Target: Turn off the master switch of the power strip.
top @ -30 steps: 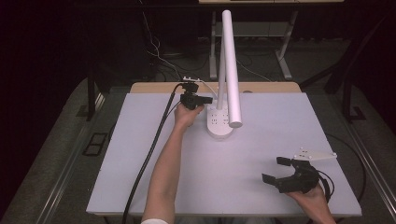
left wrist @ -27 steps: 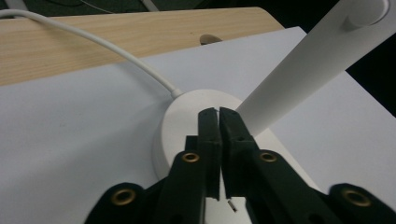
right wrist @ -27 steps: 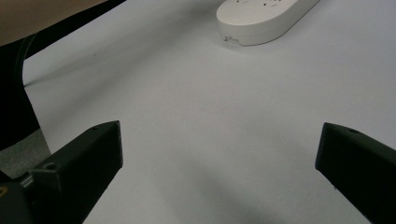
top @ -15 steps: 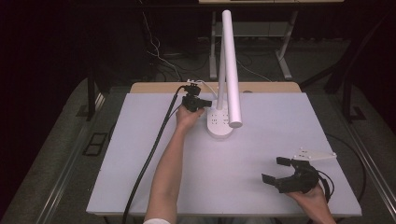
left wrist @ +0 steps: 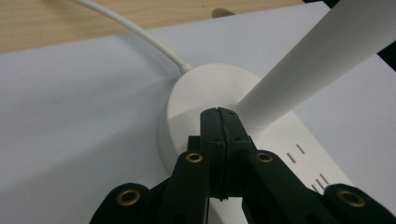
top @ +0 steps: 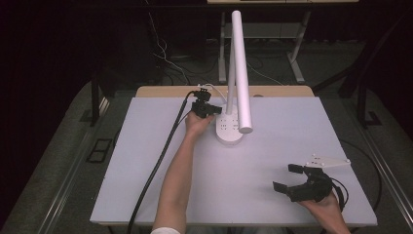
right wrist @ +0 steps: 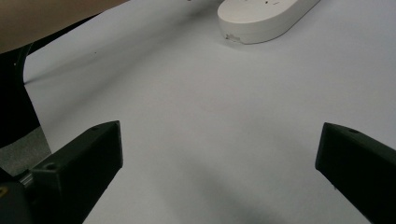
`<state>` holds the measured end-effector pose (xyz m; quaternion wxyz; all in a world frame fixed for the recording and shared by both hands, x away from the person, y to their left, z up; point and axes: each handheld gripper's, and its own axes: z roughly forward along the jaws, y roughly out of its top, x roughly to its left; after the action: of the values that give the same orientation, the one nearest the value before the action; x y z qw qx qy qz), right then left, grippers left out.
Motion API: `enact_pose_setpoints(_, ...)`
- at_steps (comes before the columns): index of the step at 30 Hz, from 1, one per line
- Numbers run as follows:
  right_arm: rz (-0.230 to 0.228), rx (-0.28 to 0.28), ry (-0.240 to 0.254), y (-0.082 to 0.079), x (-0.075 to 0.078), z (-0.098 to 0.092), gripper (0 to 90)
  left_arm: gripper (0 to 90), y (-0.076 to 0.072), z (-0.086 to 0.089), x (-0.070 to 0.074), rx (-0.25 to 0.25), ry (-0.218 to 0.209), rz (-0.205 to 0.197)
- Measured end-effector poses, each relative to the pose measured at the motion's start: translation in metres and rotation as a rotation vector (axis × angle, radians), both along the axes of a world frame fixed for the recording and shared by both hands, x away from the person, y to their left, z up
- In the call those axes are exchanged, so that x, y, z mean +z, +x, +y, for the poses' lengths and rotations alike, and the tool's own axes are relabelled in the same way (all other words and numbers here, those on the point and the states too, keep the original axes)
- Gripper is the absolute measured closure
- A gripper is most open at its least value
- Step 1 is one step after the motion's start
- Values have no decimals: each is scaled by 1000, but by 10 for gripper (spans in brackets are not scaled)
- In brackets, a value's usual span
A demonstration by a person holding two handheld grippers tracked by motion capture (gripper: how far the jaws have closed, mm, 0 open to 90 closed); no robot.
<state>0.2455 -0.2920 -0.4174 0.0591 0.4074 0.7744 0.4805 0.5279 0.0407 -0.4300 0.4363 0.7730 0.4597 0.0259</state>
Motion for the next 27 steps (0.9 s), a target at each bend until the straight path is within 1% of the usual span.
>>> enact_pose_setpoints(1,-1,-1,1,0,0,0,0,898,0,0,0,6,-5,-1)
enact_pose_setpoints(2,2,-1,0,0,0,0,0,898,1,0,0,6,0,-1)
enact_pose_setpoints(4,1,-6,3,0,0,-1,0,900,2,1,0,-2,1,10)
enact_pose_setpoints(5,1,-6,3,0,0,-1,0,900,2,1,-1,0,-12,15)
enact_pose_setpoints(11,0,-5,-1,-1,0,-1,0,900,2,0,-3,8,-12,18)
enact_pose_setpoints(12,-1,-5,-1,-1,1,-1,0,900,2,0,-2,10,-15,23)
enact_pose_setpoints(14,-2,-6,-1,-1,1,-1,0,900,3,0,-2,24,-24,50)
enact_pose_setpoints(15,-3,-9,1,-1,0,-2,0,900,5,-1,-1,27,-24,55)
enact_pose_setpoints(16,-3,-7,0,-1,1,-2,0,900,5,-2,0,33,-18,58)
enact_pose_setpoints(17,-3,-7,0,-1,1,-2,0,900,5,-3,1,29,-3,58)
enact_pose_setpoints(19,-3,-8,-1,-1,1,-2,0,900,4,-6,2,36,10,46)
enact_pose_setpoints(20,-2,-8,-2,-1,1,-2,0,900,4,-5,2,28,22,49)
enact_pose_setpoints(22,-3,-8,-2,-2,1,-3,0,900,5,-5,2,31,18,53)
enact_pose_setpoints(23,-4,-7,-4,-2,1,-3,0,900,5,-5,2,44,13,65)
enact_pose_setpoints(24,-3,-7,-6,-2,1,-3,0,900,5,-5,2,53,5,69)
enact_pose_setpoints(25,-4,-7,-5,-2,1,-3,0,900,5,-5,2,50,10,72)
enact_pose_setpoints(26,-6,-5,-8,-2,1,-3,0,900,5,-7,2,62,7,73)
enact_pose_setpoints(27,-7,-8,-7,-3,1,-4,0,900,5,-7,3,46,30,70)
